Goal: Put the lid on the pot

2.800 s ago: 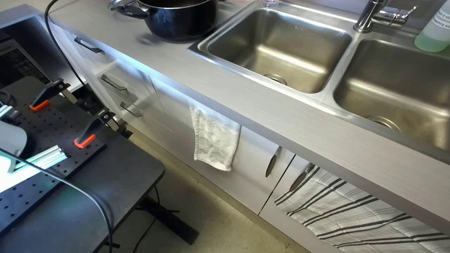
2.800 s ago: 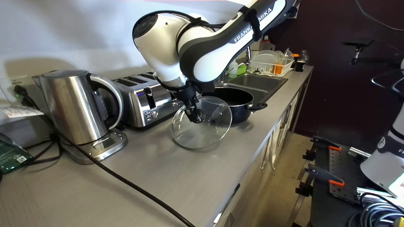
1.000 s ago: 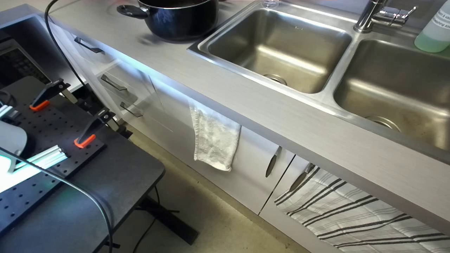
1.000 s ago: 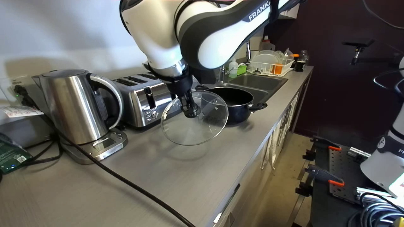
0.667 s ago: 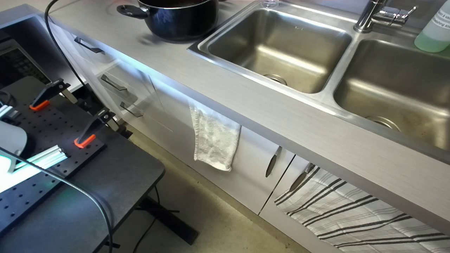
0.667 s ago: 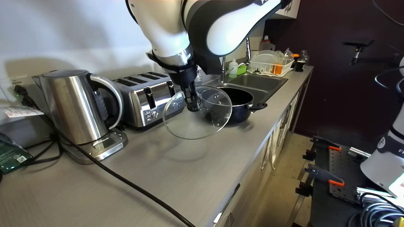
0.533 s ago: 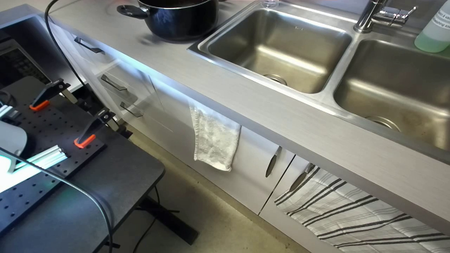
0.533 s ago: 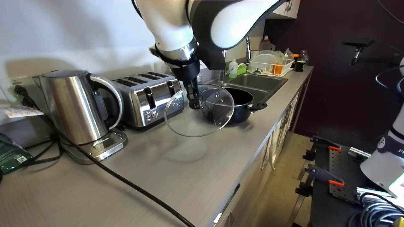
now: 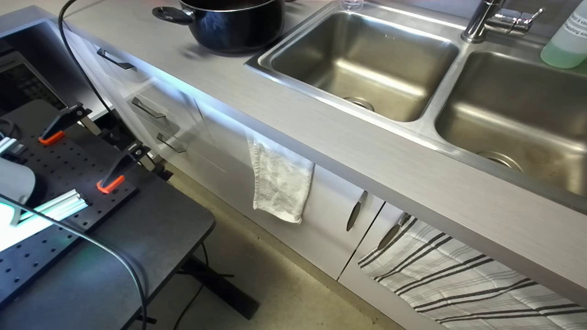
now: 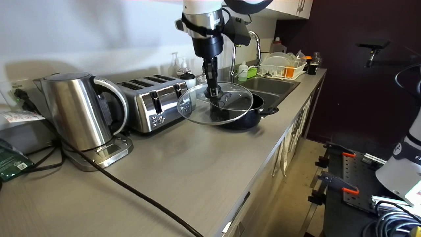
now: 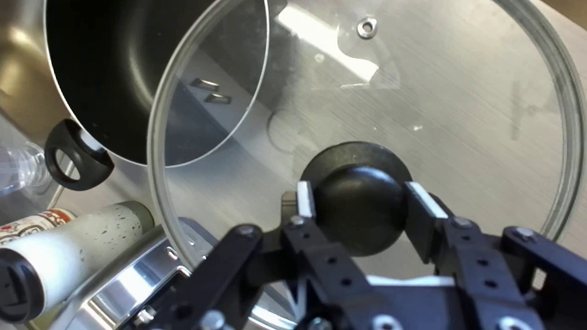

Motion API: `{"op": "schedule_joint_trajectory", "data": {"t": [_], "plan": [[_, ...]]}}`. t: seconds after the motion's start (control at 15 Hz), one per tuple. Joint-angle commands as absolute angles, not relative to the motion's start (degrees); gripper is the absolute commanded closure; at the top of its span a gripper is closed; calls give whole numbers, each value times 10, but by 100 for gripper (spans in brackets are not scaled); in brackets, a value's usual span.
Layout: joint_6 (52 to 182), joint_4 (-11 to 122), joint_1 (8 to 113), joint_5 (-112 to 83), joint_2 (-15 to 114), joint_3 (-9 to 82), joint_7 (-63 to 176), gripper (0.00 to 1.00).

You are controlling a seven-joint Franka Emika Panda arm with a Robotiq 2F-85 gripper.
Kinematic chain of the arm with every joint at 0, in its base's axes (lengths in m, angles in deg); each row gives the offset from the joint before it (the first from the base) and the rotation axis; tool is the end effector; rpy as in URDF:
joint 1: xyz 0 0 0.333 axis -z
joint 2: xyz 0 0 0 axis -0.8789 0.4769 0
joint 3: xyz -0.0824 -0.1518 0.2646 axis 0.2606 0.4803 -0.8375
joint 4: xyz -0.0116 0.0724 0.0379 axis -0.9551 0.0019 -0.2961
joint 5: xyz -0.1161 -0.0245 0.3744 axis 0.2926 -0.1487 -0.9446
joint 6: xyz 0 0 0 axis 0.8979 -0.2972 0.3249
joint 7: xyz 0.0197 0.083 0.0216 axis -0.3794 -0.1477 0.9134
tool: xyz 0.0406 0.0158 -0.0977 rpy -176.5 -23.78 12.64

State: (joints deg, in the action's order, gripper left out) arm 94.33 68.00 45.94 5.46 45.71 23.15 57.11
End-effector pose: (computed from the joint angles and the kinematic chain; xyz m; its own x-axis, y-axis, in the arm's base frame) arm 0.5617 0.2308 0.4073 0.8603 0.5007 -0.0960 0.5033 -0.8040 0.3167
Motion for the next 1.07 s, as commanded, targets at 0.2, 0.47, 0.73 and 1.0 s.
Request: {"op": "schedule_joint_trajectory", "data": {"t": [0.2, 0.47, 0.73, 1.0], "plan": [[978, 734, 520, -51, 374, 243, 631, 75], [984, 746, 544, -80, 361, 256, 640, 75], [1003, 755, 564, -96, 357, 272, 635, 75], [1023, 757, 580, -109, 359, 286, 634, 75]]}}
